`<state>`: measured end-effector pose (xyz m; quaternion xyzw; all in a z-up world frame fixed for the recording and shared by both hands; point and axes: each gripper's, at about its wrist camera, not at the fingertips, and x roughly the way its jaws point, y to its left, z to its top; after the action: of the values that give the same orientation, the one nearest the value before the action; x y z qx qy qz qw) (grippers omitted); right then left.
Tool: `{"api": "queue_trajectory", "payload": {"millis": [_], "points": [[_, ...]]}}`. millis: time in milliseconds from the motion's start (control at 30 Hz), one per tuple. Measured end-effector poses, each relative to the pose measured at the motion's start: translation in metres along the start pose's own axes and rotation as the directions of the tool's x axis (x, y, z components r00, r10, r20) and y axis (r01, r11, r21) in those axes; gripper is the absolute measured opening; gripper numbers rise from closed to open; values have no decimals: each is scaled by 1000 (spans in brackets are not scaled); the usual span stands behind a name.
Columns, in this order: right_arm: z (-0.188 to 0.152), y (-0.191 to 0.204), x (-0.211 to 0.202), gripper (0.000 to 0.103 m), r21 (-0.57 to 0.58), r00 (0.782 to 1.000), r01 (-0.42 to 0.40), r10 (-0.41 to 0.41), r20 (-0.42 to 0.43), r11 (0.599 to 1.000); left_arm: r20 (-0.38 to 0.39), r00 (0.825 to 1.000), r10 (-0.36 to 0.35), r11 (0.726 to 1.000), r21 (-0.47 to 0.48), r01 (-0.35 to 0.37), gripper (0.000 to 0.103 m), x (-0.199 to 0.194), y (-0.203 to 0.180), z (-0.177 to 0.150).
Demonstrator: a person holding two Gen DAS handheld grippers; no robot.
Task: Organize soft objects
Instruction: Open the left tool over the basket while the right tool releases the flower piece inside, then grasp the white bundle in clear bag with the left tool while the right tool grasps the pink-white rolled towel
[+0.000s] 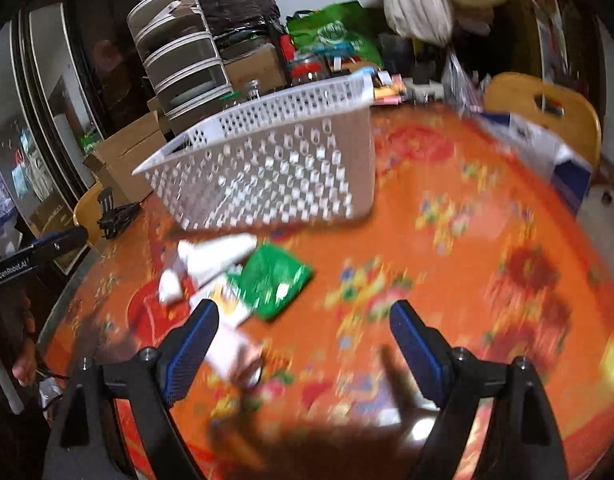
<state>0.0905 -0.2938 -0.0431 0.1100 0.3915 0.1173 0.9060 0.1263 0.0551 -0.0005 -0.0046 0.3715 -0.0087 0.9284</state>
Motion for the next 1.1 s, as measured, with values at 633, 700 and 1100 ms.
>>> {"api": "queue_trajectory", "payload": {"millis": [633,700,1100], "points": [[-15,39,35,84,-160,999,-35,29,-40,986,-235,970,-62,998,-9,61,103,86,-52,-26],[-17,42,37,73,-181,998,-36,28,-48,983,-235,969,-75,997,-27,71,103,91,-54,-23],[-20,51,45,55,-241,993,-87,66,-94,967,-231,969,-84,996,-43,76,69,104,-55,-22]]}}
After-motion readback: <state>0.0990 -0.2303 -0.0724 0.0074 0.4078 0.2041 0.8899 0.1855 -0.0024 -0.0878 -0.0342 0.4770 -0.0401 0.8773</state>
